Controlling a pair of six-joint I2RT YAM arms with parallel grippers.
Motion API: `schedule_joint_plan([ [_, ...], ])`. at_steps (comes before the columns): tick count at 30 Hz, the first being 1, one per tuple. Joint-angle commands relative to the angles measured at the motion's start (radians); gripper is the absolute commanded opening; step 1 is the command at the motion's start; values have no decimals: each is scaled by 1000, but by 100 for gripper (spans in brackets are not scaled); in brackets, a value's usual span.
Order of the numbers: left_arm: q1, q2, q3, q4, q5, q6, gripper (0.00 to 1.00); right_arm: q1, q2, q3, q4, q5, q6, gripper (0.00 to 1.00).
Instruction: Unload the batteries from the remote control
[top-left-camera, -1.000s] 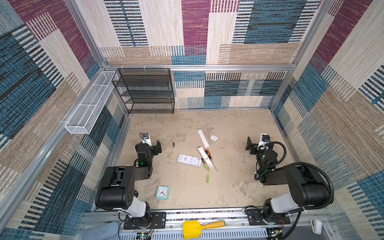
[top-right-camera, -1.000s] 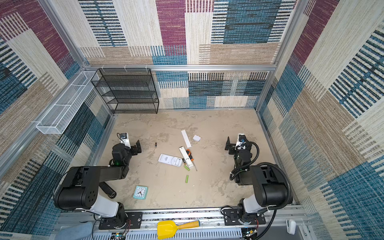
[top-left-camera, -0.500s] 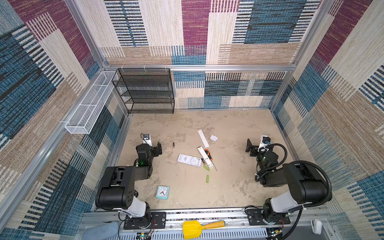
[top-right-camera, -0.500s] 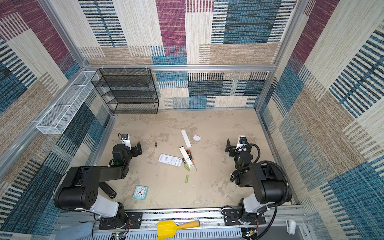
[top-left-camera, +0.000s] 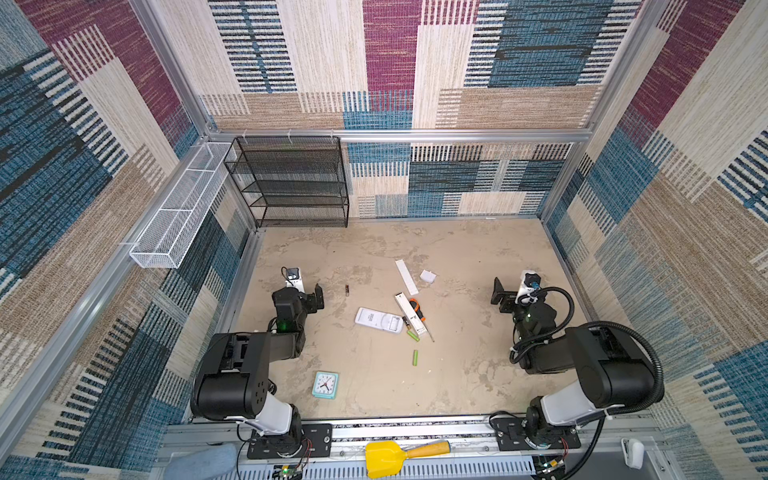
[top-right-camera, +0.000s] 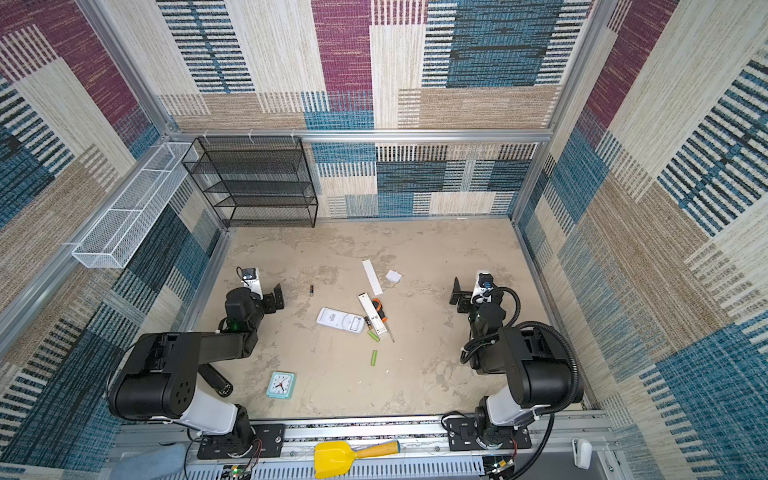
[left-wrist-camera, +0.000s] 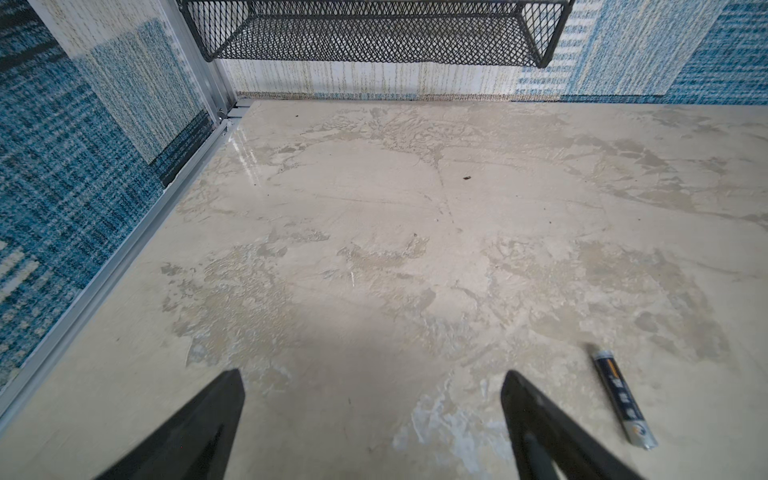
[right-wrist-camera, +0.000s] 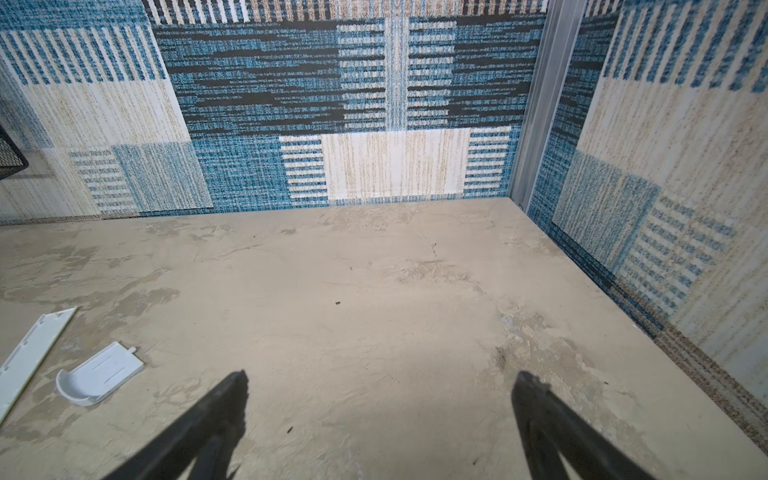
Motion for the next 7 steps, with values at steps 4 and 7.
schedule_joint_plan([
  [4, 1, 11, 15, -3, 17, 12, 99, 0, 0, -2, 49, -7, 5, 100],
  [7, 1, 5, 9, 3, 19, 13, 99, 0, 0, -1, 49, -6, 6, 100],
])
